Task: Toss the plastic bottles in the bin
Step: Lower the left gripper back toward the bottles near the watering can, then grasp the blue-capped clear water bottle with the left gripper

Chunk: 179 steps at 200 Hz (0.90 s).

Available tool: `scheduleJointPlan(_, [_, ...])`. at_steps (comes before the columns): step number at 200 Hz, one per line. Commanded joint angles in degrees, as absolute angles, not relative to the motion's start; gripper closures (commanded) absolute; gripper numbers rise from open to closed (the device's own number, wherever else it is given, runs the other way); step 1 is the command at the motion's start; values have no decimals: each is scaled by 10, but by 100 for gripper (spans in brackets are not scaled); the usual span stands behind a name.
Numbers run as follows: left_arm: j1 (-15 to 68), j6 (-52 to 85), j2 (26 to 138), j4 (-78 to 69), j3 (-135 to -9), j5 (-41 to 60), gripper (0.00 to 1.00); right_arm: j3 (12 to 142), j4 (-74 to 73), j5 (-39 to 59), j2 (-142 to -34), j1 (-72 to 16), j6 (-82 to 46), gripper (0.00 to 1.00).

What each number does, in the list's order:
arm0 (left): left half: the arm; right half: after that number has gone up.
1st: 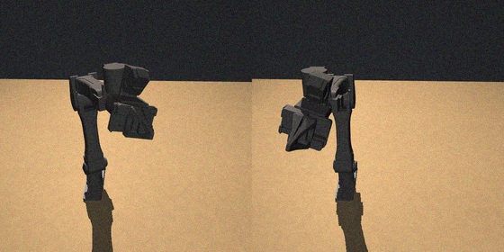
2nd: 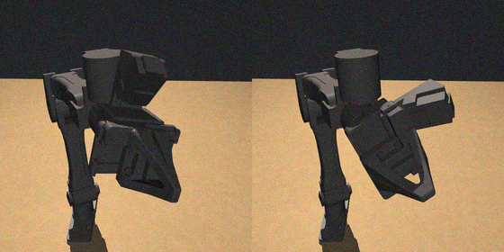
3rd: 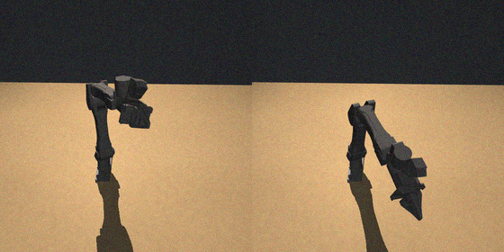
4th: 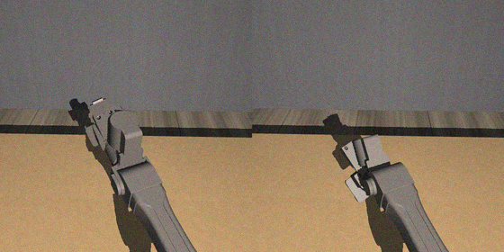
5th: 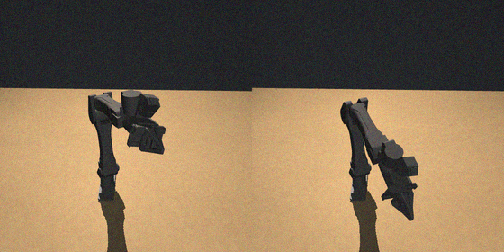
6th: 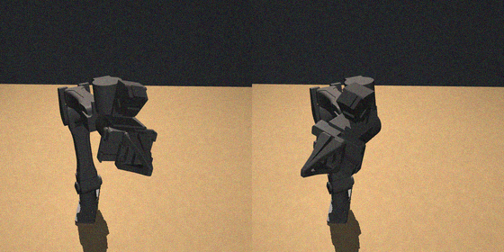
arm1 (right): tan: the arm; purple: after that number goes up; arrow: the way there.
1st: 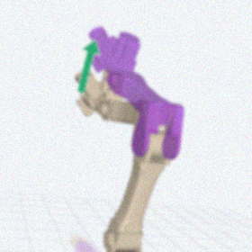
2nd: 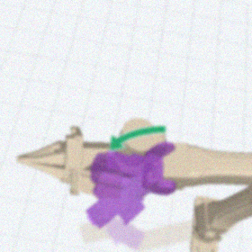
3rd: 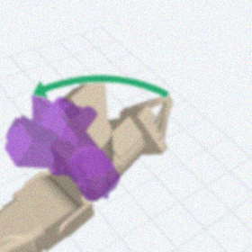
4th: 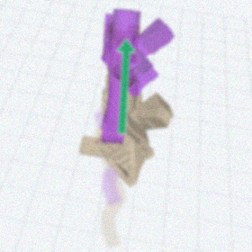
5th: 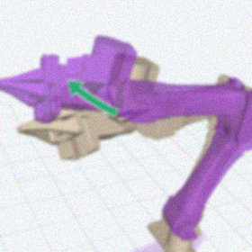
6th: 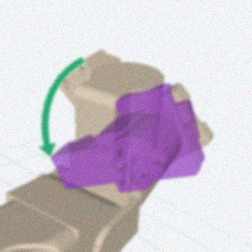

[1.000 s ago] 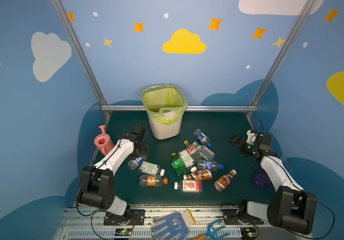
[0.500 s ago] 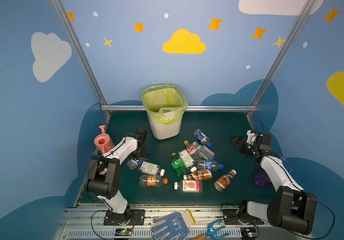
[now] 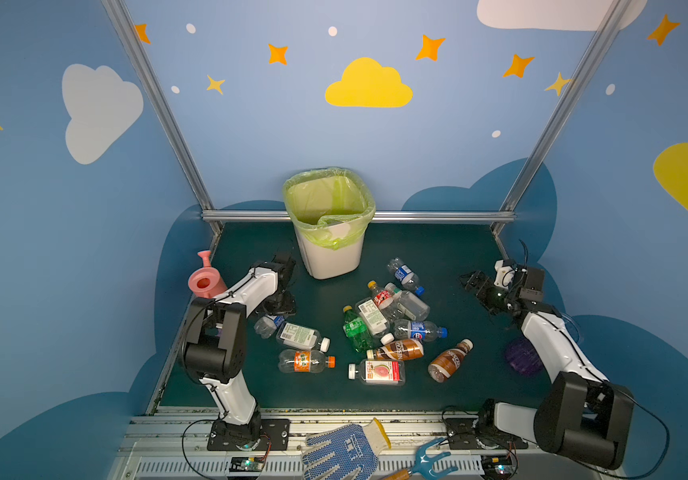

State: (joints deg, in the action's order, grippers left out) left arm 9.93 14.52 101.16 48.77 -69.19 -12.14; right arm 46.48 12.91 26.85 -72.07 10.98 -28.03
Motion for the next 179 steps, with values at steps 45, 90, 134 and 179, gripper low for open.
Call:
scheduleJointPlan(45, [95, 159, 1047, 479, -725, -90, 35, 454, 136, 273, -708, 121, -268, 3])
scheduleJointPlan(90, [93, 176, 1056, 473, -742, -96, 45, 451, 138, 277, -706, 127, -268, 3])
scheduleJointPlan(134, [91, 171, 1072, 483, -769, -105, 37, 449, 142, 279, -698, 131, -267, 3])
scheduleJointPlan(179, [91, 165, 1047, 487, -750, -114, 20, 445, 143, 279, -693, 137, -267, 3])
